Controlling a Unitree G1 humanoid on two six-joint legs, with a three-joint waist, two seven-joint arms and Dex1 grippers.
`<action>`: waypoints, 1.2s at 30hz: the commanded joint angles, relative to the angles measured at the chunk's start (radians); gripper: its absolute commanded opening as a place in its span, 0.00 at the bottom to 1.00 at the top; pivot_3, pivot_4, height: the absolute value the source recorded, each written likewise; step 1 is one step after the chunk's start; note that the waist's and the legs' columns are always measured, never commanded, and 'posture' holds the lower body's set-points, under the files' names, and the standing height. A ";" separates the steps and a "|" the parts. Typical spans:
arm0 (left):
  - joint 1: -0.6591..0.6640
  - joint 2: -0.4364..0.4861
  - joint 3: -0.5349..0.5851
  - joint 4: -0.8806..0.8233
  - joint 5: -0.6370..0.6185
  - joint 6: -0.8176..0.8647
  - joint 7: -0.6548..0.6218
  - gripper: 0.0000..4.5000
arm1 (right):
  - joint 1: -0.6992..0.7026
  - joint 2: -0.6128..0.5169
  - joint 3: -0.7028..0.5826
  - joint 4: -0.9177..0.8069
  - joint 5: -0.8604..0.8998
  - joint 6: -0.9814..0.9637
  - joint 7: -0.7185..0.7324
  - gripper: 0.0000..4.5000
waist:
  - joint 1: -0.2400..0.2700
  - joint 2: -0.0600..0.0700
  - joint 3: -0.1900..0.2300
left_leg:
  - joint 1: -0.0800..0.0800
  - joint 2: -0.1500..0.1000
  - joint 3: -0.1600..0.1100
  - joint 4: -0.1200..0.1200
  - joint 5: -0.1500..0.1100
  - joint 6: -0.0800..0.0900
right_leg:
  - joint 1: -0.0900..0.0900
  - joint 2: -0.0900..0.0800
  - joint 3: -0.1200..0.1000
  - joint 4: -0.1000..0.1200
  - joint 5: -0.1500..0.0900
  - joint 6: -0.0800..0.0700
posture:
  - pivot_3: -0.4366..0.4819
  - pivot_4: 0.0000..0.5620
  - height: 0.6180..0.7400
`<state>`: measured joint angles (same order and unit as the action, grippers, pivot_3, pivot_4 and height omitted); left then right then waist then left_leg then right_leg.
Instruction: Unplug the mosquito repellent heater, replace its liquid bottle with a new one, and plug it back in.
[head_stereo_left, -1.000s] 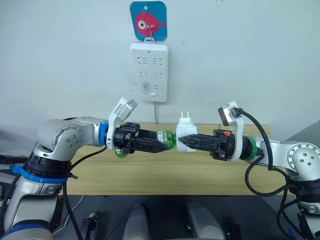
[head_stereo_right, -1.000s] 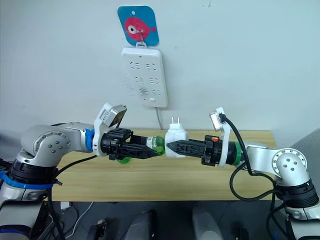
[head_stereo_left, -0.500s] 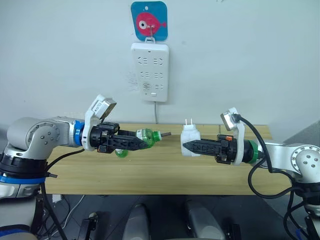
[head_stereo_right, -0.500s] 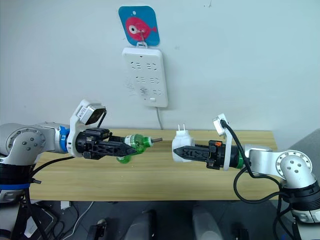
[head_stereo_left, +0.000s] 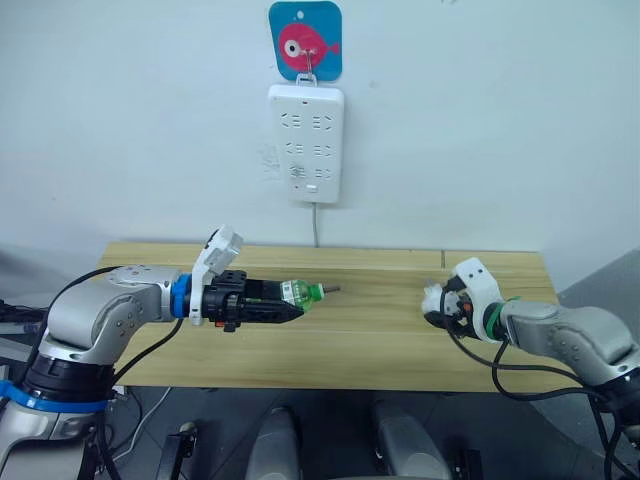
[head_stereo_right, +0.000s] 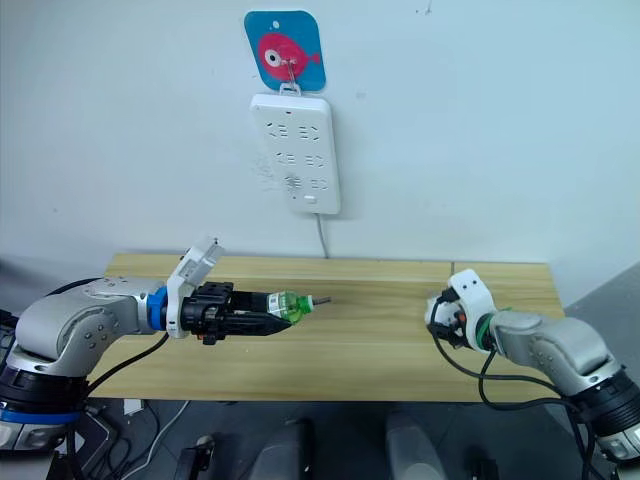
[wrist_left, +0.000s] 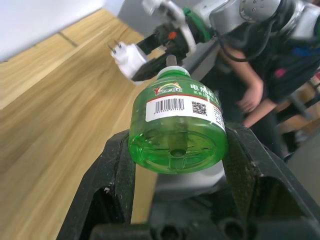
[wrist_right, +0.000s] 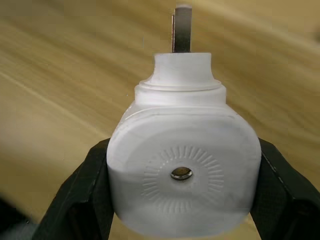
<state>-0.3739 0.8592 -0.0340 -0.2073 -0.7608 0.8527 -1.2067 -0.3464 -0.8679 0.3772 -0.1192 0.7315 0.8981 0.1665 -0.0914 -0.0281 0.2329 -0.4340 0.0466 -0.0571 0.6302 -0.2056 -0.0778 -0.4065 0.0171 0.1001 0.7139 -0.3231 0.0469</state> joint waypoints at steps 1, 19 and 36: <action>0.019 -0.010 0.001 -0.052 0.030 -0.054 0.008 0.50 | -0.052 0.016 0.001 0.086 -0.145 -0.028 0.067 0.67 | -0.001 0.000 0.000 | 0.000 0.000 0.000 0.000 0.000 0.000 | 0.000 0.000 0.000 0.000 0.000 0.000 | 0.36 0.39 0.87; 0.035 -0.100 0.001 -0.082 0.090 -0.108 0.090 0.50 | -0.018 0.103 -0.226 0.017 -0.324 0.077 0.212 1.00 | 0.004 0.001 0.000 | 0.000 -0.001 0.000 0.001 0.000 0.000 | 0.001 -0.001 0.000 0.001 0.000 0.000 | 0.35 0.40 0.87; 0.051 -0.441 0.011 -0.091 0.263 -0.405 0.432 0.50 | 0.025 0.898 -0.659 -0.398 0.464 0.189 -0.232 1.00 | -0.011 0.001 0.000 | 0.001 -0.001 -0.002 0.001 0.000 0.000 | 0.003 -0.001 -0.001 0.002 0.001 0.000 | 0.32 0.38 0.87</action>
<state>-0.3290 0.4210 -0.0151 -0.2616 -0.5057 0.4817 -0.7729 -0.3041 0.0189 -0.2864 -0.5025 1.1317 1.1077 -0.0173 -0.1024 -0.0271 0.2333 -0.4332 0.0453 -0.0591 0.6316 -0.2053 -0.0782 -0.4035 0.0162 0.0988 0.7166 -0.3226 0.0470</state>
